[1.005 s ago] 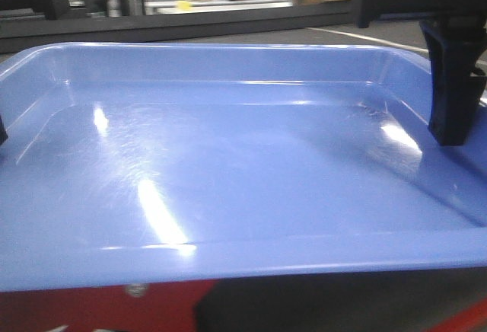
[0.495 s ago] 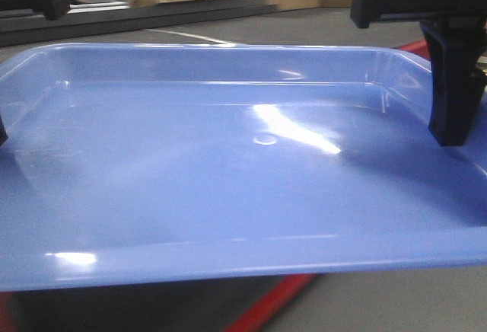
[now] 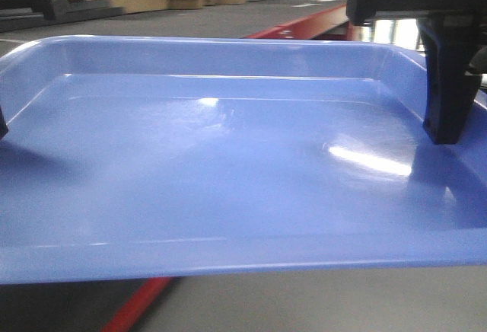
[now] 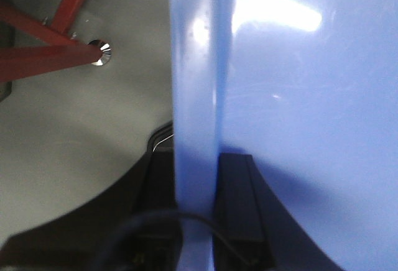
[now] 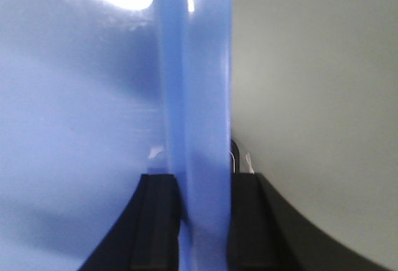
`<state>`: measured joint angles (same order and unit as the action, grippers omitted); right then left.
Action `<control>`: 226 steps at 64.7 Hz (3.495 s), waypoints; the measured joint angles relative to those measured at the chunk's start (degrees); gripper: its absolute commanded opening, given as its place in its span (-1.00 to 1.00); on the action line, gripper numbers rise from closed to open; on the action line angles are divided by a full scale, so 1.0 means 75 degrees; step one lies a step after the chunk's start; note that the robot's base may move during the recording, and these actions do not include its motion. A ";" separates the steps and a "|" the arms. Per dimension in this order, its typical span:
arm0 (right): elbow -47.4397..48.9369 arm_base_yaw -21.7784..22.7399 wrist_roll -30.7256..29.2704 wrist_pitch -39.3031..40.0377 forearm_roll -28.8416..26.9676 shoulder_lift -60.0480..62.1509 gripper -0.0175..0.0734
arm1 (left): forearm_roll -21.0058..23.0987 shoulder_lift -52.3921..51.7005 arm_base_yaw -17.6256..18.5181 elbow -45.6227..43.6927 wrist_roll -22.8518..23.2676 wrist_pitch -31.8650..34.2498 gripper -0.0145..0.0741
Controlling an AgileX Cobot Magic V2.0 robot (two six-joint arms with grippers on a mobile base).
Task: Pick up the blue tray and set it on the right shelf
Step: 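Hold the tray level with both grippers while the base drives to the shelf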
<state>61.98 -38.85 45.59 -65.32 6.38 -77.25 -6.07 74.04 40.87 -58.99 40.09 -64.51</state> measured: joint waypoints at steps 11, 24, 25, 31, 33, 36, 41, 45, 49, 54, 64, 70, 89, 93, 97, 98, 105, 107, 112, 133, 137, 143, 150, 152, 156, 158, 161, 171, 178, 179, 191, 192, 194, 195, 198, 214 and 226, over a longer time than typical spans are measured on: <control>0.0000 0.0000 0.0018 0.0000 0.0000 0.0000 -0.13 | -0.0048 0.0000 0.0000 0.0000 0.0000 0.0057 -0.78; 0.0000 0.0000 0.0018 0.0000 0.0000 0.0000 -0.13 | -0.0048 0.0000 0.0000 0.0000 0.0000 0.0064 -0.78; 0.0000 0.0000 0.0018 0.0000 0.0000 0.0000 -0.13 | -0.0048 0.0000 0.0000 0.0000 0.0000 0.0064 -0.78; 0.0000 0.0000 0.0018 0.0000 0.0000 0.0000 -0.13 | -0.0034 0.0000 0.0000 0.0000 0.0000 0.0064 -0.78; 0.0000 0.0000 0.0018 0.0000 0.0000 0.0000 -0.13 | -0.0020 0.0000 0.0000 0.0000 0.0000 0.0064 -0.78; 0.0000 0.0000 0.0018 0.0000 0.0000 0.0000 -0.13 | -0.0020 0.0000 0.0000 0.0000 0.0005 0.0064 -0.78; 0.0000 0.0000 0.0018 0.0000 0.0000 0.0000 -0.13 | -0.0020 0.0000 0.0000 0.0000 0.0050 0.0064 -0.78; 0.0000 0.0000 0.0018 0.0000 0.0000 0.0000 -0.13 | -0.0005 0.0000 0.0000 0.0000 0.0051 0.0064 -0.78; 0.0000 0.0000 0.0018 0.0000 0.0000 0.0000 -0.13 | 0.0009 0.0000 0.0000 0.0000 0.0066 0.0049 -0.78; 0.0000 0.0000 0.0018 -0.0016 0.0000 0.0000 -0.13 | 0.0023 0.0000 0.0000 0.0000 0.0066 0.0035 -0.78; 0.0000 0.0000 0.0018 -0.0045 0.0000 0.0000 -0.13 | 0.0051 0.0000 0.0000 0.0000 0.0066 0.0019 -0.78; 0.0000 0.0000 0.0018 -0.0045 0.0000 0.0000 -0.13 | 0.0062 0.0000 0.0000 0.0000 0.0066 -0.0008 -0.78; 0.0000 0.0000 0.0018 -0.0045 0.0000 0.0000 -0.13 | 0.0079 0.0000 0.0000 0.0000 0.0092 -0.0038 -0.78; 0.0000 0.0000 0.0018 -0.0045 0.0000 0.0000 -0.13 | 0.0079 0.0000 0.0000 0.0000 0.0130 -0.0038 -0.78; 0.0000 0.0000 0.0018 -0.0045 0.0000 0.0000 -0.13 | 0.0079 0.0000 0.0000 0.0000 0.0160 -0.0038 -0.78; 0.0000 0.0000 0.0018 -0.0045 0.0000 0.0000 -0.13 | 0.0079 0.0000 0.0000 0.0000 0.0176 -0.0038 -0.78; 0.0000 0.0000 0.0018 -0.0045 0.0000 0.0000 -0.13 | 0.0097 0.0000 0.0000 0.0000 0.0208 -0.0038 -0.78; 0.0000 0.0000 0.0018 -0.0045 0.0000 0.0000 -0.13 | 0.0097 0.0000 0.0000 0.0000 0.0208 -0.0038 -0.78; 0.0000 0.0000 0.0018 -0.0045 0.0000 0.0000 -0.13 | 0.0097 0.0000 0.0000 0.0000 0.0208 -0.0038 -0.78; 0.0000 0.0000 0.0018 -0.0045 0.0000 0.0000 -0.13 | 0.0097 0.0000 0.0000 0.0000 0.0208 -0.0038 -0.78; 0.0000 0.0000 0.0018 -0.0032 0.0000 0.0000 -0.13 | 0.0097 0.0000 0.0000 0.0000 0.0208 -0.0038 -0.78; 0.0000 0.0000 0.0018 -0.0032 0.0000 0.0000 -0.13 | 0.0097 0.0000 0.0000 0.0000 0.0208 -0.0038 -0.78; 0.0000 0.0000 0.0018 -0.0032 0.0000 0.0000 -0.13 | 0.0097 0.0000 0.0000 0.0000 0.0208 -0.0038 -0.78; 0.0000 0.0000 0.0018 -0.0032 0.0000 0.0000 -0.13 | 0.0097 0.0000 0.0000 0.0000 0.0208 -0.0038 -0.78; 0.0000 0.0000 0.0018 -0.0032 0.0000 0.0000 -0.13 | 0.0097 0.0000 0.0000 0.0000 0.0208 -0.0038 -0.78; 0.0000 0.0000 0.0018 -0.0032 0.0000 0.0000 -0.13 | 0.0097 0.0000 0.0000 0.0000 0.0208 -0.0038 -0.78; 0.0000 0.0000 0.0018 -0.0032 0.0000 0.0000 -0.13 | 0.0097 0.0000 0.0000 0.0000 0.0208 -0.0038 -0.78; 0.0000 0.0000 0.0018 -0.0018 0.0000 0.0000 -0.13 | 0.0097 0.0000 0.0000 0.0000 0.0208 -0.0038 -0.78; 0.0000 0.0000 0.0018 -0.0018 0.0000 0.0000 -0.13 | 0.0097 0.0000 0.0000 0.0000 0.0208 -0.0038 -0.78; 0.0000 0.0000 0.0018 -0.0018 0.0000 0.0000 -0.13 | 0.0097 0.0000 0.0000 0.0000 0.0208 -0.0038 -0.78; 0.0000 0.0000 0.0018 -0.0018 0.0012 0.0000 -0.13 | 0.0097 0.0000 0.0000 0.0000 0.0208 -0.0038 -0.78; 0.0000 0.0000 0.0018 -0.0018 0.0012 0.0000 -0.13 | 0.0097 0.0000 0.0000 0.0000 0.0208 -0.0038 -0.78; 0.0000 0.0000 0.0018 -0.0018 0.0012 0.0000 -0.13 | 0.0097 0.0000 0.0000 0.0000 0.0222 -0.0038 -0.78; 0.0000 0.0000 0.0018 -0.0018 0.0012 0.0000 -0.13 | 0.0097 0.0000 0.0000 0.0000 0.0212 -0.0038 -0.78; 0.0000 0.0000 0.0018 -0.0018 0.0012 0.0000 -0.13 | 0.0097 0.0000 0.0000 0.0000 0.0212 -0.0038 -0.78; 0.0000 0.0000 0.0018 -0.0018 0.0012 0.0000 -0.13 | 0.0097 0.0000 0.0000 0.0000 0.0212 -0.0038 -0.78; 0.0000 0.0000 0.0018 -0.0018 0.0012 0.0000 -0.13 | 0.0100 0.0000 0.0000 0.0000 0.0225 -0.0055 -0.78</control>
<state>61.98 -38.85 45.73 -65.46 6.48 -77.25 -5.32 74.04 40.87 -58.99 41.77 -64.92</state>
